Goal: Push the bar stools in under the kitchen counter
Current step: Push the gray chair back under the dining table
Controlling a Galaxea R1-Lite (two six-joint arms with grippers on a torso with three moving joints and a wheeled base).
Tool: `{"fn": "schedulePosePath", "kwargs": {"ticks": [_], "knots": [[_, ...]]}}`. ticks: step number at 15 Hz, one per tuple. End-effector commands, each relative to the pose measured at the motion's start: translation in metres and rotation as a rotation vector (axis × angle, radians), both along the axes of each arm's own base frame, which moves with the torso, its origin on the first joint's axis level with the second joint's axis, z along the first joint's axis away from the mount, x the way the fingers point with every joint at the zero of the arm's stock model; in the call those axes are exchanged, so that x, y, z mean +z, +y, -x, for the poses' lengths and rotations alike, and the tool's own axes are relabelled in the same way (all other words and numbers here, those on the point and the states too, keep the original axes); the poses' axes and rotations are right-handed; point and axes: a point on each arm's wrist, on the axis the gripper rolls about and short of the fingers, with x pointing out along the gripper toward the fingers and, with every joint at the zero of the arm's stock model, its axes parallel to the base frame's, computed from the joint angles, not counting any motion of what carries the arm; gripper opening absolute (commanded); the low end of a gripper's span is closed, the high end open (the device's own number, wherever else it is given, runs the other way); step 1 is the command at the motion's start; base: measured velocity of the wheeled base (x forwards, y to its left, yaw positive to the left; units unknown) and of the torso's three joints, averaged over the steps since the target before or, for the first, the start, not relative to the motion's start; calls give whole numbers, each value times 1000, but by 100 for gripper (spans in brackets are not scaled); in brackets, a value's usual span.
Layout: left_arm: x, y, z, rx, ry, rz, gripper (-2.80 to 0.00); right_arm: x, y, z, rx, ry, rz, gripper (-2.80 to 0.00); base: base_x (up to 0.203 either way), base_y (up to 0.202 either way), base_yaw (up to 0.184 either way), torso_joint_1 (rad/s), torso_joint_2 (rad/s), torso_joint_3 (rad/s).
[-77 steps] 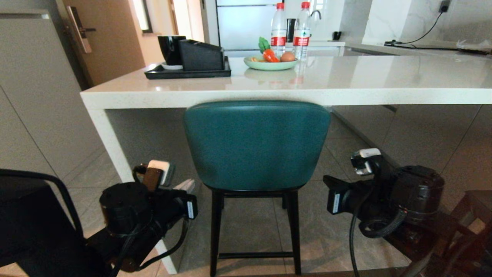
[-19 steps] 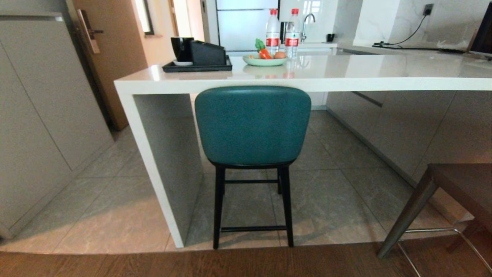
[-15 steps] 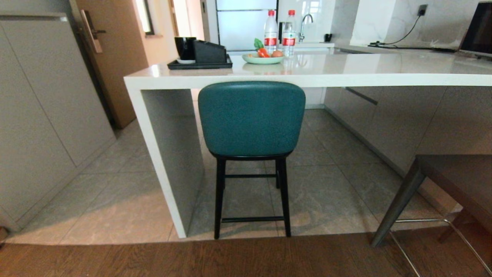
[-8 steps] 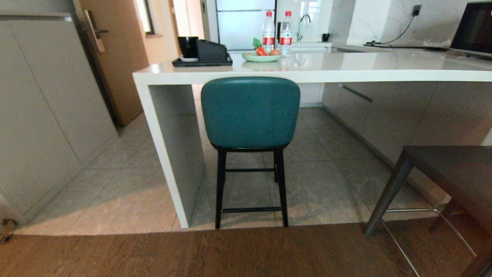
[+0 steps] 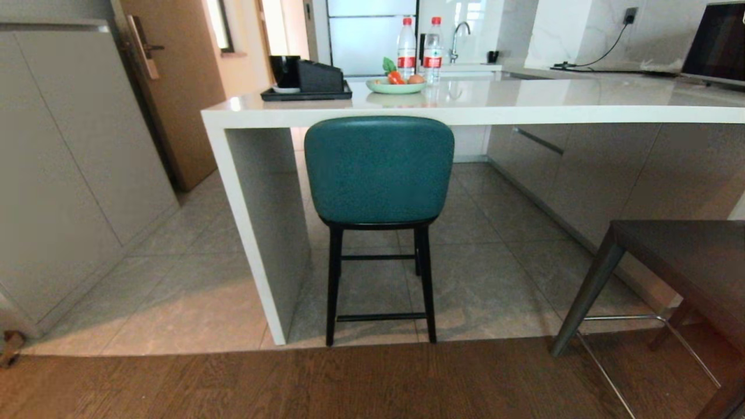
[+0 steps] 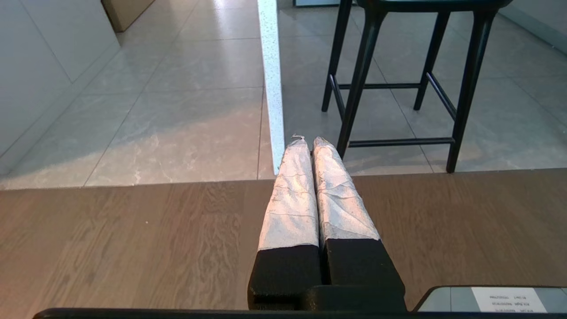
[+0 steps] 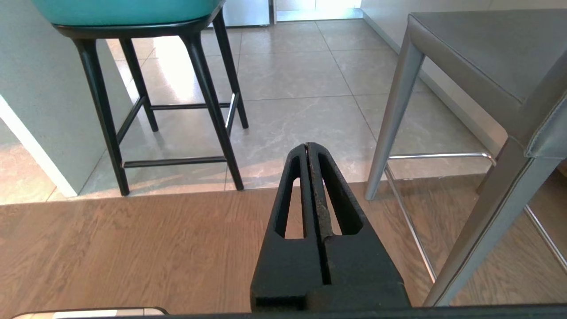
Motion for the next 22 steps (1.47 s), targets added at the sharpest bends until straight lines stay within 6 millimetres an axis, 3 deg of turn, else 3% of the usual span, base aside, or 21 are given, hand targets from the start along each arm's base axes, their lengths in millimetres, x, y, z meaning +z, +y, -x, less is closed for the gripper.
{"fn": "schedulePosePath", "kwargs": {"ticks": [1,7,22], "knots": [[0,0,0,0,2,0,-280,-1,0,0,1,6,0,-280,0,0,0,0,0,0],[0,0,0,0,2,0,-280,-1,0,0,1,6,0,-280,-2,-31,-1,0,1,1],[0,0,0,0,1,-1,-280,-1,0,0,1,6,0,-280,0,-195,1,3,4,3]]}}
